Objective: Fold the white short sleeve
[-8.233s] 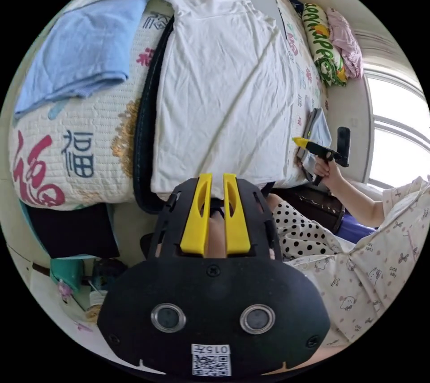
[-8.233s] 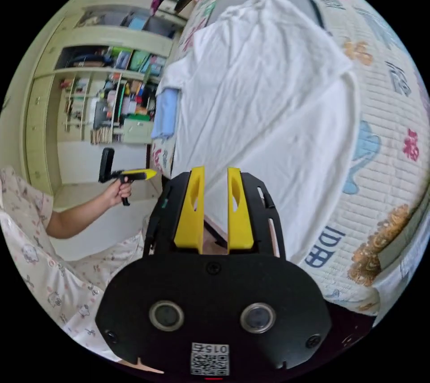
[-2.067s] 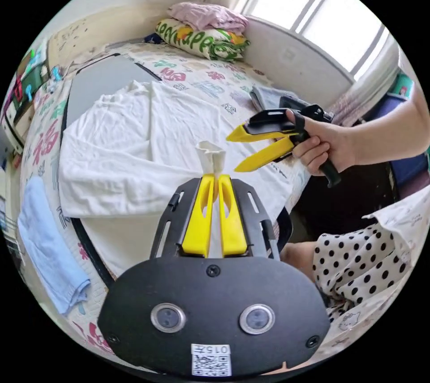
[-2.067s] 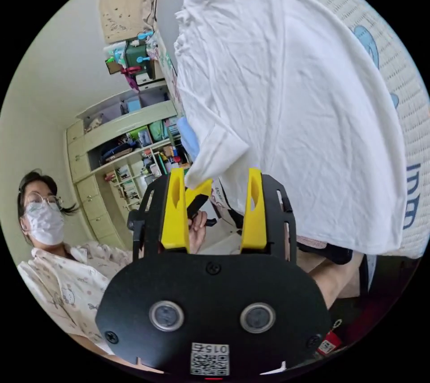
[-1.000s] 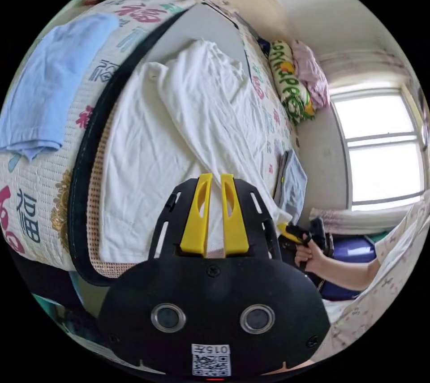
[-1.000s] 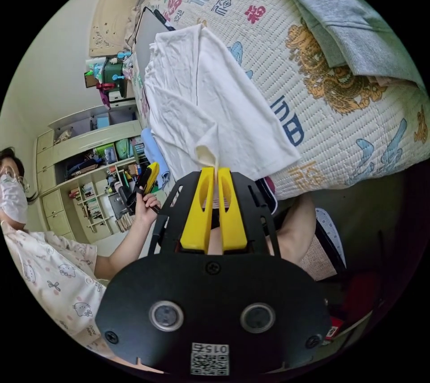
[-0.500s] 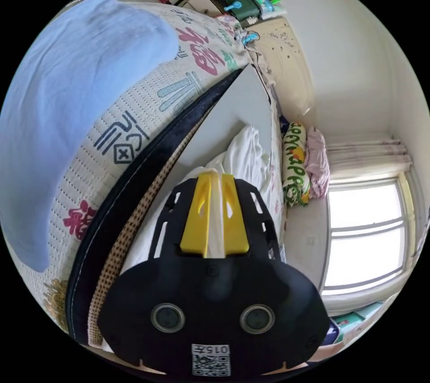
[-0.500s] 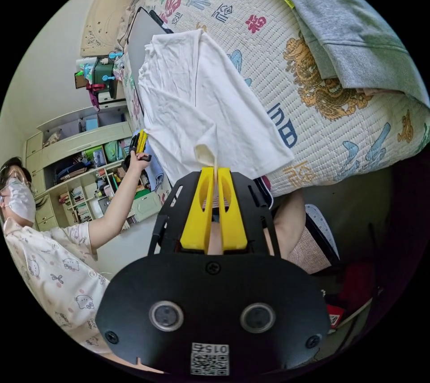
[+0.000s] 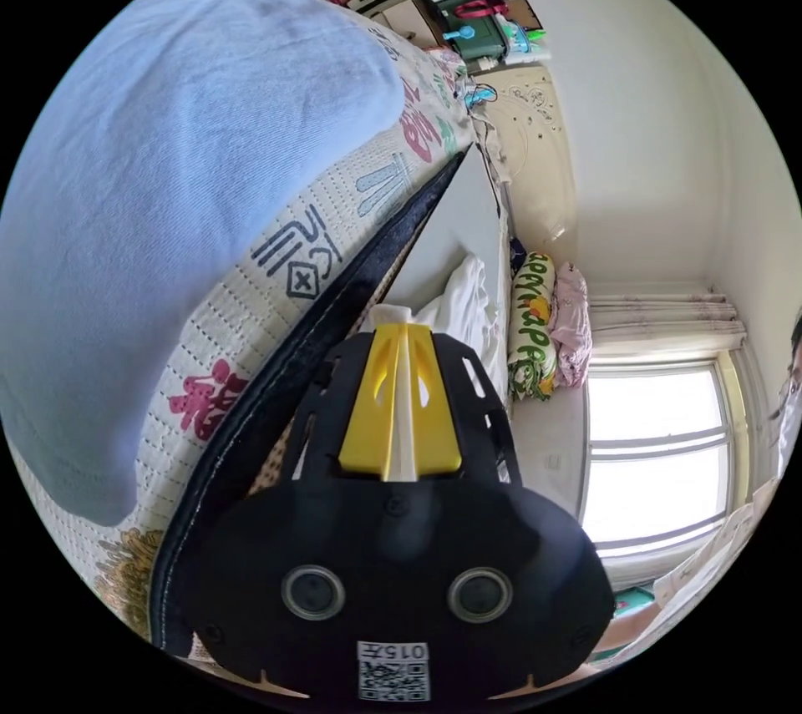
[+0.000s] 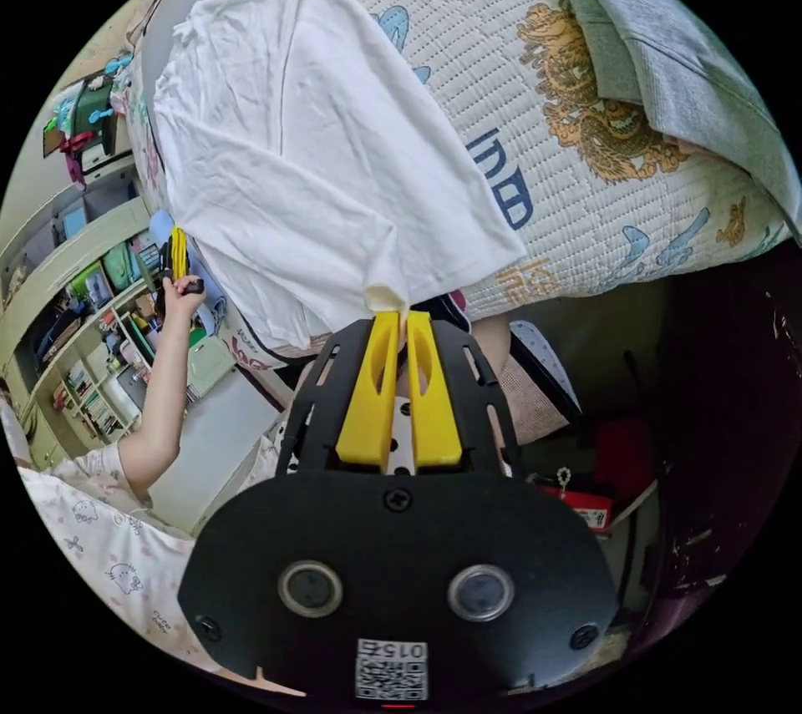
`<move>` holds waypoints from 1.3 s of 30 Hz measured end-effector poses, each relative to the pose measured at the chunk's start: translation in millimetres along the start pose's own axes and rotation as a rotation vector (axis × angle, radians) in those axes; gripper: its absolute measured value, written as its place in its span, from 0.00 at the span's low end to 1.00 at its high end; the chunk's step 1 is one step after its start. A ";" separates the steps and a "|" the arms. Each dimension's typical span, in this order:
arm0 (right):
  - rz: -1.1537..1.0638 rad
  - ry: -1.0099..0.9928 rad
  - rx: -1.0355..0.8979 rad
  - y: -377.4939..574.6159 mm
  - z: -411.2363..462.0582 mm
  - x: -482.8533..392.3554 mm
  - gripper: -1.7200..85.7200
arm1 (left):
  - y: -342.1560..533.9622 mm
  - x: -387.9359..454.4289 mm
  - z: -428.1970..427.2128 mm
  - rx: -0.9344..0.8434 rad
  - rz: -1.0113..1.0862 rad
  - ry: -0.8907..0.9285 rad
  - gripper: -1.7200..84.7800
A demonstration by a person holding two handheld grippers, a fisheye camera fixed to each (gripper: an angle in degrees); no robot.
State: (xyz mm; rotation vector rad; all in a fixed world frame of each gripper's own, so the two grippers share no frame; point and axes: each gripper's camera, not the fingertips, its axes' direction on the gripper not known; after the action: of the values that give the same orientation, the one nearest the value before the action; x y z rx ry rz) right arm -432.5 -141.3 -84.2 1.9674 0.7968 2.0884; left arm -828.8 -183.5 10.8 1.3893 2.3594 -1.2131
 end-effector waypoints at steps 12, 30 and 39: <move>-0.163 0.071 0.143 -106.6 -84.0 -125.9 0.11 | -56.0 81.4 -68.8 -0.074 0.002 0.018 0.09; -0.708 0.208 -0.067 -323.1 138.7 -492.9 0.04 | -69.2 112.1 -62.1 -0.034 -0.169 0.257 0.03; -0.663 0.099 0.065 -330.1 153.3 -489.3 0.04 | -25.3 94.5 -43.3 0.103 -0.198 0.234 0.02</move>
State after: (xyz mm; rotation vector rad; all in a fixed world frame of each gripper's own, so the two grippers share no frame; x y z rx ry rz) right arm -304.5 -49.8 -673.4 1.3567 1.3252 1.7687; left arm -890.5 -96.1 7.6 1.4272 2.6837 -1.3021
